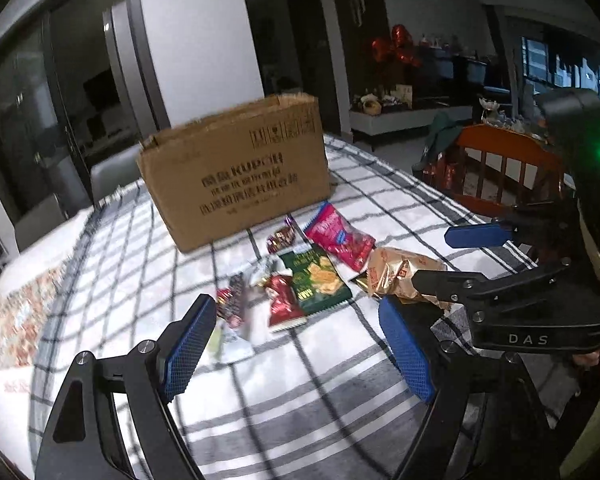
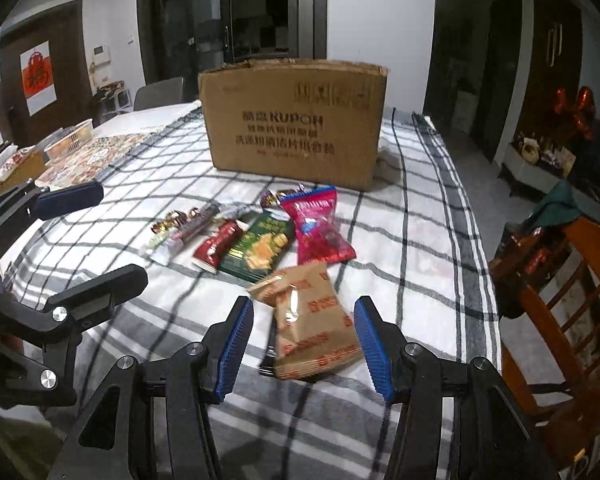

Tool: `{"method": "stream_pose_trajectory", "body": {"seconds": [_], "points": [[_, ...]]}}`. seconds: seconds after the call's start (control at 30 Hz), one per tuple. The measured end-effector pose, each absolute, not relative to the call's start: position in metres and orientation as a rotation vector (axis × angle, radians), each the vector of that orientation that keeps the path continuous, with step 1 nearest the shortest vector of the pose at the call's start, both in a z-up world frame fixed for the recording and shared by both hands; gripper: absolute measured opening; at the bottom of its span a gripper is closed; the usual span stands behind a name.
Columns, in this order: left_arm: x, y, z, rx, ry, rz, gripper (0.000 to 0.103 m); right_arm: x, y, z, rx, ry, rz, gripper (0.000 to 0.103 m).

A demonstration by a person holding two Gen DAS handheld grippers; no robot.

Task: Organize snacks
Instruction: 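Grasp the tan Fortune Biscuits bag with the right gripper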

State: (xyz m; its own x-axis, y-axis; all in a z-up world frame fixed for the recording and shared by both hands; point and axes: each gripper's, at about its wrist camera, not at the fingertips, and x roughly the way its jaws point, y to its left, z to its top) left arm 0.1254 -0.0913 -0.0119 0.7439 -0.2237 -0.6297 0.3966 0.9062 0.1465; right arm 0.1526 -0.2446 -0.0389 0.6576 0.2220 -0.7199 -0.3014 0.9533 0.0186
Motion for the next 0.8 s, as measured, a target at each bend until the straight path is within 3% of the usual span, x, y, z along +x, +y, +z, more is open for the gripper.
{"method": "stream_pose_trajectory", "body": {"seconds": [0.17, 0.53, 0.63, 0.67, 0.8], "points": [[0.135, -0.103, -0.029, 0.267, 0.714, -0.348, 0.082, 0.166, -0.252, -0.047, -0.089, 0.81, 0.35, 0.063], [0.147, -0.108, -0.039, 0.238, 0.77, -0.344, 0.081, 0.185, -0.253, -0.063, -0.014, 0.861, 0.438, 0.062], [0.148, -0.109, -0.041, 0.241, 0.778, -0.346, 0.081, 0.184, -0.252, -0.068, -0.01, 0.868, 0.436, 0.058], [0.148, -0.109, -0.041, 0.239, 0.78, -0.347, 0.081, 0.184, -0.252, -0.069, -0.009, 0.869, 0.437, 0.05], [0.148, -0.109, -0.043, 0.23, 0.792, -0.35, 0.081, 0.182, -0.253, -0.07, 0.0, 0.869, 0.43, 0.044]]}}
